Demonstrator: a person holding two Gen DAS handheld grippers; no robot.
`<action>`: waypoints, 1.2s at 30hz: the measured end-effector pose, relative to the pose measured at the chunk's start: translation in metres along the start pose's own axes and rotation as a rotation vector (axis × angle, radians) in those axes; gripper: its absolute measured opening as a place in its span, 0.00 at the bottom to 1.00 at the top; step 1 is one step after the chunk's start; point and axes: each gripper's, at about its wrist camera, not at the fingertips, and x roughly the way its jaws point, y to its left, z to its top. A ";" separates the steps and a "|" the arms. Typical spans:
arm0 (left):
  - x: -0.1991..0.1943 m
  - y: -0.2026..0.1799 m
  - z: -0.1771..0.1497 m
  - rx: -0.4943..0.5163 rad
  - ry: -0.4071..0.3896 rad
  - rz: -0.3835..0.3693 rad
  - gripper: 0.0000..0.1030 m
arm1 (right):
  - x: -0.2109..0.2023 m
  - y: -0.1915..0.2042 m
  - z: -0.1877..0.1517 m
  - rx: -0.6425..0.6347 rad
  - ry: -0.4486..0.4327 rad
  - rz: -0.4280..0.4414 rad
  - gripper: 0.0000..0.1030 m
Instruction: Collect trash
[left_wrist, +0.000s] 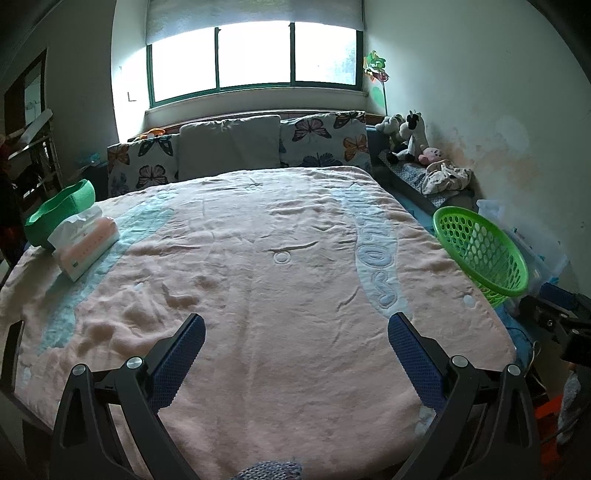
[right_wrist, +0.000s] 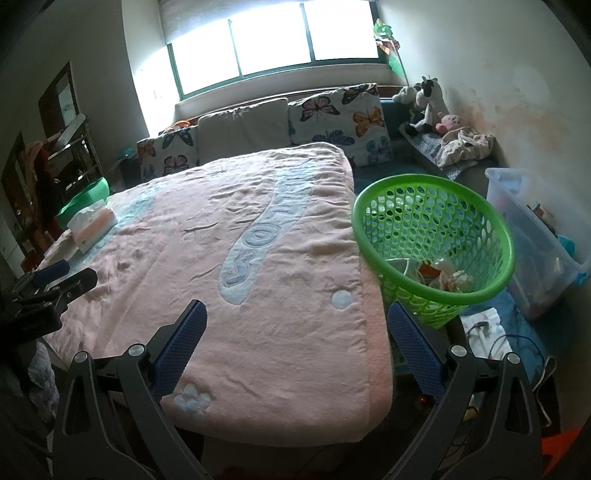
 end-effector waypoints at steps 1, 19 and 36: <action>0.000 0.000 0.000 0.000 0.000 0.001 0.93 | 0.000 0.000 0.000 0.001 0.001 0.002 0.95; 0.006 0.003 0.000 -0.003 0.019 0.015 0.93 | 0.006 0.001 0.000 0.002 0.015 0.007 0.95; 0.010 0.005 -0.002 -0.010 0.026 0.019 0.93 | 0.010 0.003 -0.002 0.002 0.022 0.015 0.95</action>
